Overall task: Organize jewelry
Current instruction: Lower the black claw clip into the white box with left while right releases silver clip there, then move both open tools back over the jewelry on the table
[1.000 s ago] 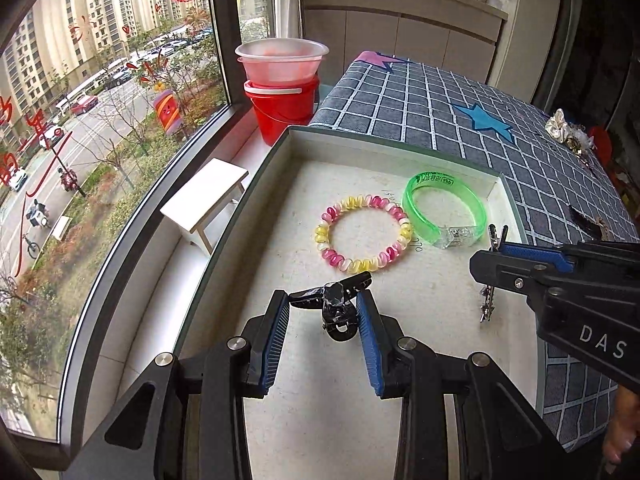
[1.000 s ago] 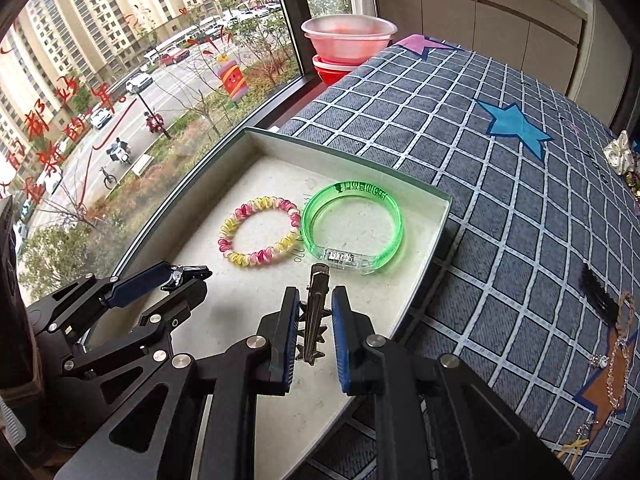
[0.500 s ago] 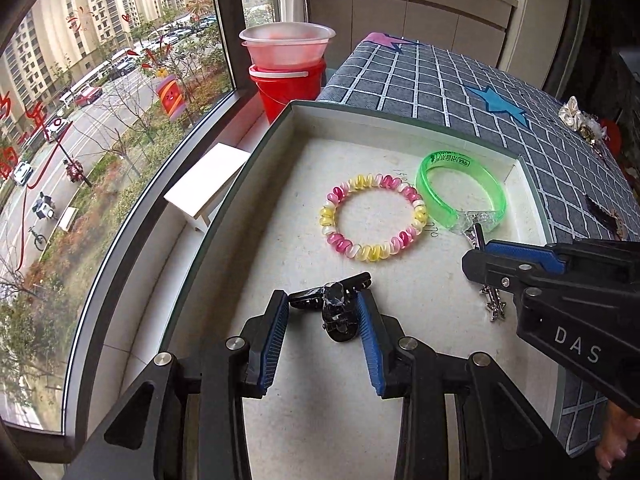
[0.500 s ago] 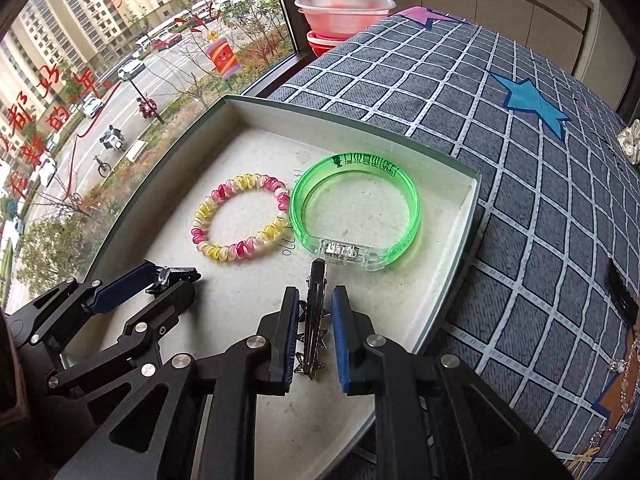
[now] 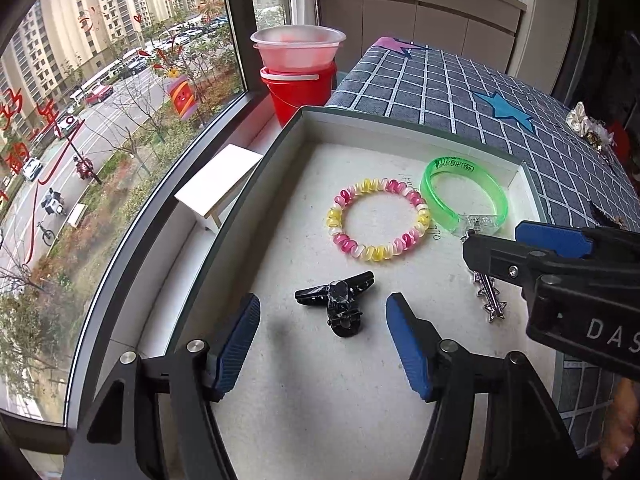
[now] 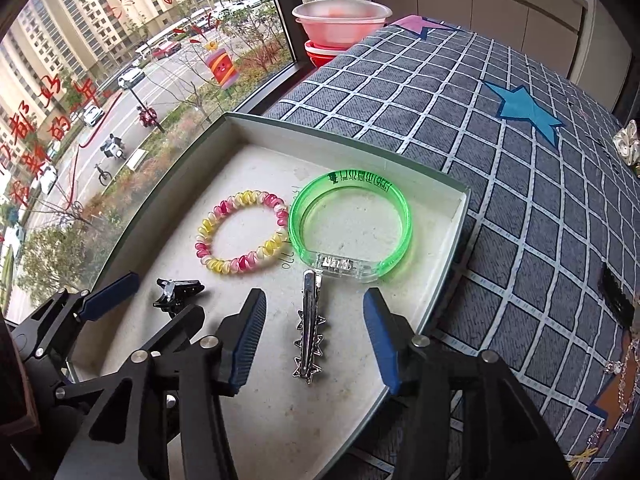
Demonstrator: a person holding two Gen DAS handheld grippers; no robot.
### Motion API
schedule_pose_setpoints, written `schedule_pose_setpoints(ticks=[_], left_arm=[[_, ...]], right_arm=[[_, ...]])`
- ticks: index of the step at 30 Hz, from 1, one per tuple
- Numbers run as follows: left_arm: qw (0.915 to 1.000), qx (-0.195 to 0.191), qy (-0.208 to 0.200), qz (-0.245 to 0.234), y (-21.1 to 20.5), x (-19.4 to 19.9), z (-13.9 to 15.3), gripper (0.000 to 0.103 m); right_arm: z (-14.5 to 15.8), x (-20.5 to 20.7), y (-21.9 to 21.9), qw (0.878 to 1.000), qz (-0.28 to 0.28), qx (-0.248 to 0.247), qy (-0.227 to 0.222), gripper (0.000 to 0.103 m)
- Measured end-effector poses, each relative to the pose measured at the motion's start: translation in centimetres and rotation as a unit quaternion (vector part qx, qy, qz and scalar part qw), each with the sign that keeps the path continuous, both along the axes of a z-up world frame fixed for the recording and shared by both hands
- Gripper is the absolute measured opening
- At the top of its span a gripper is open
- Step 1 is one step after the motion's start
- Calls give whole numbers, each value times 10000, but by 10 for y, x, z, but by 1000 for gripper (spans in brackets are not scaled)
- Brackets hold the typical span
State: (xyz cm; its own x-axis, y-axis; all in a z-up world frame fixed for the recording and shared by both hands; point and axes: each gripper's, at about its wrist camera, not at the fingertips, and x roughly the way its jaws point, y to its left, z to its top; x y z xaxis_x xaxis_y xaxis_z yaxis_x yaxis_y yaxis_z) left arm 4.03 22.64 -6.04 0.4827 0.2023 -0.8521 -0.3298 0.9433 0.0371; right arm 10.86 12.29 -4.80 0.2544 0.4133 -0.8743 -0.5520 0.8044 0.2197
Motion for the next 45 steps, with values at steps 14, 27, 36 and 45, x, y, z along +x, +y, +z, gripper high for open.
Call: schedule_pose_setpoints(ticks=[14, 27, 36, 45], left_arm=[[9990, 267, -328, -111, -16, -7, 22, 103], [9942, 490, -605, -736, -78, -10, 54, 103], [9899, 134, -439, -1344, -144, 6, 57, 103], [9779, 122, -191, -2079, -207, 35, 54, 103]], right_arm=[[43, -11, -41, 9981, -324, 325, -402, 73], [55, -32, -147, 9903, -1099, 642, -565, 99], [41, -48, -246, 9775, -1998, 433, -518, 103], [13, -52, -336, 9541, -2979, 252, -161, 103]])
